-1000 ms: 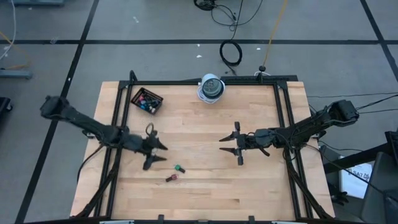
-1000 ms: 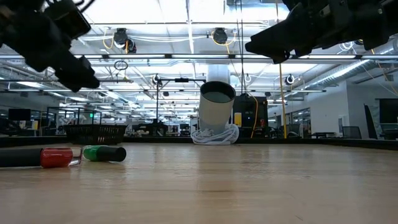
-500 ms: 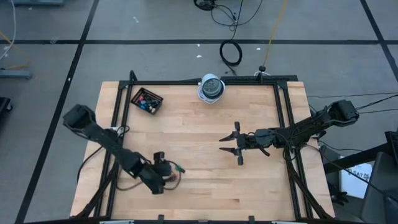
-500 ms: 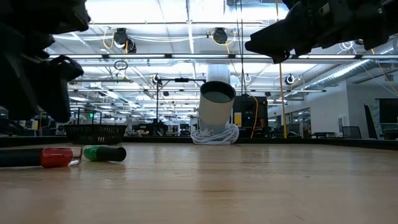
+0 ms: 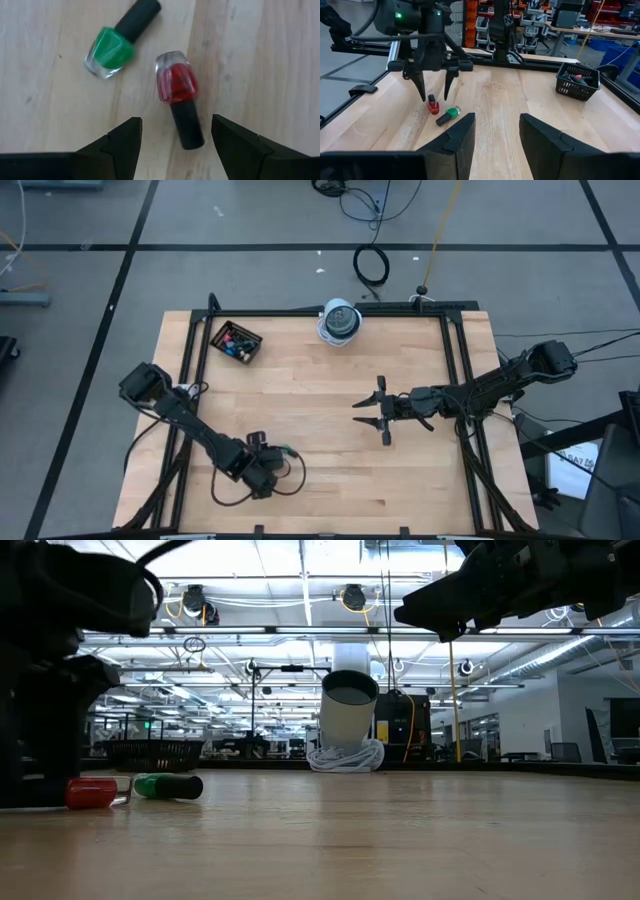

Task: Pick & Place Nail Polish
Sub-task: Put the red nail polish bottle into the black basket

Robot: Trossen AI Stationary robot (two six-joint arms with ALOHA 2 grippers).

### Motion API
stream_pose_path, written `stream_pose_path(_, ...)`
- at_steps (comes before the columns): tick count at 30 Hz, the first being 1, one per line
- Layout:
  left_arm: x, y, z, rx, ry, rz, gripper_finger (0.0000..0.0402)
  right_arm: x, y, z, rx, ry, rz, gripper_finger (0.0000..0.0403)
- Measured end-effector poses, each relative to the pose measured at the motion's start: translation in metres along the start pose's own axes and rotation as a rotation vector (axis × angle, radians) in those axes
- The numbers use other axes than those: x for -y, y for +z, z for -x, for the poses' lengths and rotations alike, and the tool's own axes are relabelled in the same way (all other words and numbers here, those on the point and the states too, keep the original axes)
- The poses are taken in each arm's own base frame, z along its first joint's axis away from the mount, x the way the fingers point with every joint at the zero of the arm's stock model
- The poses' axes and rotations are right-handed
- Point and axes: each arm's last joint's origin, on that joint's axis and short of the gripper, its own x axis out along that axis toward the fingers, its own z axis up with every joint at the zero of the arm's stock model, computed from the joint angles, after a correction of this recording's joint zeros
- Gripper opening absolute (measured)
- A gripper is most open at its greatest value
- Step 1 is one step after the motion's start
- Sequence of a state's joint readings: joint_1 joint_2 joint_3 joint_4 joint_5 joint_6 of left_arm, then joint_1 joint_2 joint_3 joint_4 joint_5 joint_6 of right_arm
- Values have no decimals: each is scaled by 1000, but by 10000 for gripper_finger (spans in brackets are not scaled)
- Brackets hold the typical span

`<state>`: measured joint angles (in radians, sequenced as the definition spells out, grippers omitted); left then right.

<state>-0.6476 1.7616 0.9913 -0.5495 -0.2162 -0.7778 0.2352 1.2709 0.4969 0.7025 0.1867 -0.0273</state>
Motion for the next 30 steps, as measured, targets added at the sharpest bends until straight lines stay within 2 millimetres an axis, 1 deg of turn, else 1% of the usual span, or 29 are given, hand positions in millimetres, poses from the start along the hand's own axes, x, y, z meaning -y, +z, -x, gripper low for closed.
stream_pose_path(5,-7,1,-1,-35,33,57,232,0,0,0,-3,0,1,146)
stream_pose_path(11,-14,6,-6,-42,51,68,232,0,0,0,-4,0,1,146)
stream_pose_path(17,-13,5,-14,-69,55,-23,232,0,0,0,-3,0,2,146)
stream_pose_path(23,-12,6,-14,-63,36,-96,232,0,0,0,-4,0,2,146)
stream_pose_path(30,-12,5,-14,-68,35,-103,232,0,-1,0,-7,0,4,146)
